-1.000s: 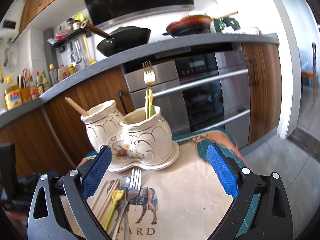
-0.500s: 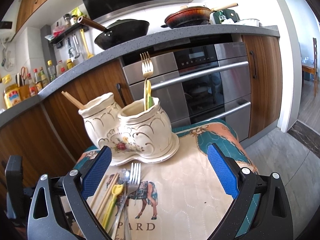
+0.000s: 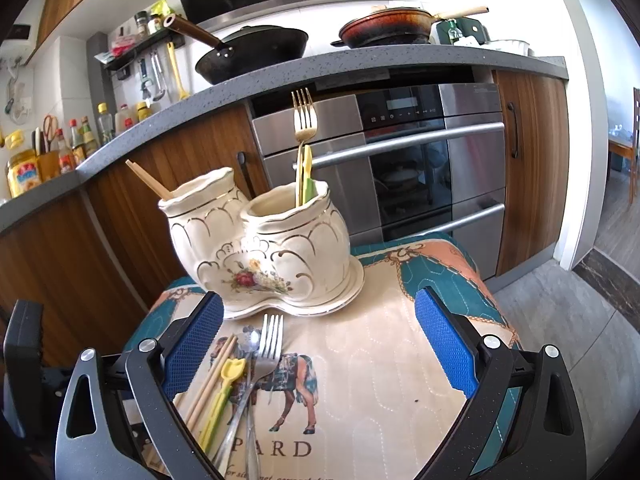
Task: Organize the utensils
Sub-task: 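Move both tools back over the remaining utensils on the placemat, then grasp a wooden chopstick with the left tool while the right tool grasps a silver fork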
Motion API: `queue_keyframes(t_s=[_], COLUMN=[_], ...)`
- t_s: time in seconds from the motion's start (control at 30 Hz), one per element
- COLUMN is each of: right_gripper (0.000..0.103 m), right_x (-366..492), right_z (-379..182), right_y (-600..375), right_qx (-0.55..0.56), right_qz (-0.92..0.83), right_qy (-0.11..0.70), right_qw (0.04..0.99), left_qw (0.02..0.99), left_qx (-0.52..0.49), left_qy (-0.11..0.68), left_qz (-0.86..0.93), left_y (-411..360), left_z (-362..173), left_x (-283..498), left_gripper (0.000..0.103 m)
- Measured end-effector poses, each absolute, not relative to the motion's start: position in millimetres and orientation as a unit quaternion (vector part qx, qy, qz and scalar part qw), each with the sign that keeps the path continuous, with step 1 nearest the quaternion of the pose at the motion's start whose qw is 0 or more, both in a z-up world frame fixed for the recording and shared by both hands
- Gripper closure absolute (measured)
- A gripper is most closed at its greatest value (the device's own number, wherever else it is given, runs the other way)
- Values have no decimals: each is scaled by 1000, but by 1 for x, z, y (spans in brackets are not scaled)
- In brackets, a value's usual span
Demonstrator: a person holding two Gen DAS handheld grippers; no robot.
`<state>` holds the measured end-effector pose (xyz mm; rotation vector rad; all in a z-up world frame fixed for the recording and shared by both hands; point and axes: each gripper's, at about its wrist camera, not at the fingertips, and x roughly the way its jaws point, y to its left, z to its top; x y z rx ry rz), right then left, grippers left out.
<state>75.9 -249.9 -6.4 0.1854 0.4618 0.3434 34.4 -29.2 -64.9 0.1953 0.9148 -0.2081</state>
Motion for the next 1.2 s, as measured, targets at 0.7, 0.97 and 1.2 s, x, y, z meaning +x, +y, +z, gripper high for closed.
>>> queue_keyframes(t_s=[0.7,0.97,1.2], right_gripper=[7,7,9], right_x=[77,84,92], right_z=[-11,-16,-24], right_y=[-238,-241,-235], right_qx=[72,89,92], right_qz=[176,177,178], right_qy=[240,258,299], right_qw=[952,946,933], left_qw=[890,902,923], left_qx=[62,40,11], left_qy=[437,416,365], left_qz=[-110,-109,-124], left_y=[-12,2,10], left_z=[-65,-59,-45], left_x=[37,39,35], left_gripper=[99,99,99])
